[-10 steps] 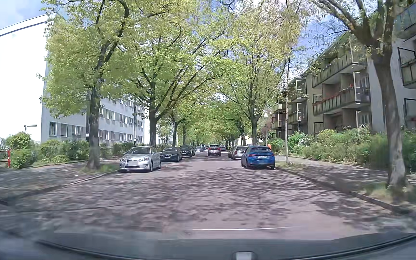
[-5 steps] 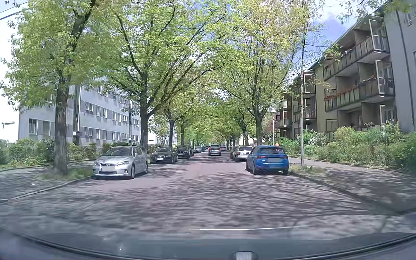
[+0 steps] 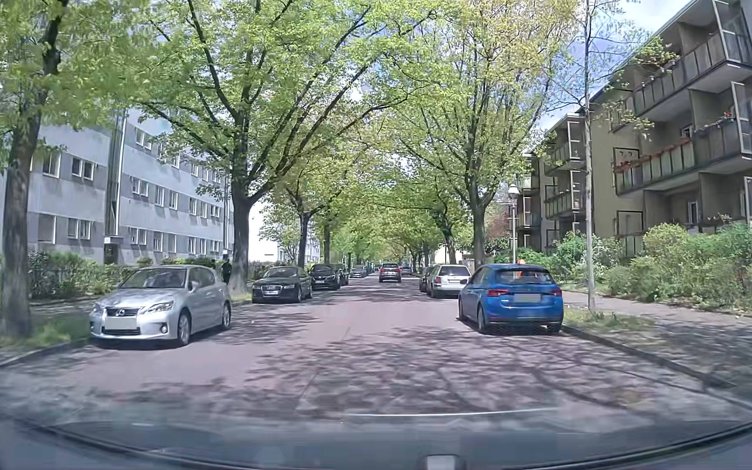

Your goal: Follow the waypoints while adhering to traffic rules and regulations

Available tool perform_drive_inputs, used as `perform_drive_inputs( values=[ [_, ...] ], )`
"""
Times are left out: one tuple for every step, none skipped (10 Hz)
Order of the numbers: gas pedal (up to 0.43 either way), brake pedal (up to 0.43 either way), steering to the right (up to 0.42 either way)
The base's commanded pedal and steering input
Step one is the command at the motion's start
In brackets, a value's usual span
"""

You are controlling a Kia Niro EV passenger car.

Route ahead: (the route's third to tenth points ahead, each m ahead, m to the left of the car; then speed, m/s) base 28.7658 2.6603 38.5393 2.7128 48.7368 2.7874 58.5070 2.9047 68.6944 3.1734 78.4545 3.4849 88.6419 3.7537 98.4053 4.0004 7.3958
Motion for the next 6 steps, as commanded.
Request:
perform_drive_inputs(
  values=[
    [0.441, 0.024, -0.008],
    [0.441, 0.018, -0.007],
    [0.441, 0.024, -0.008],
    [0.441, 0.018, -0.007],
    [0.441, 0.018, -0.006],
    [0.449, 0.018, -0.006]
  ],
)
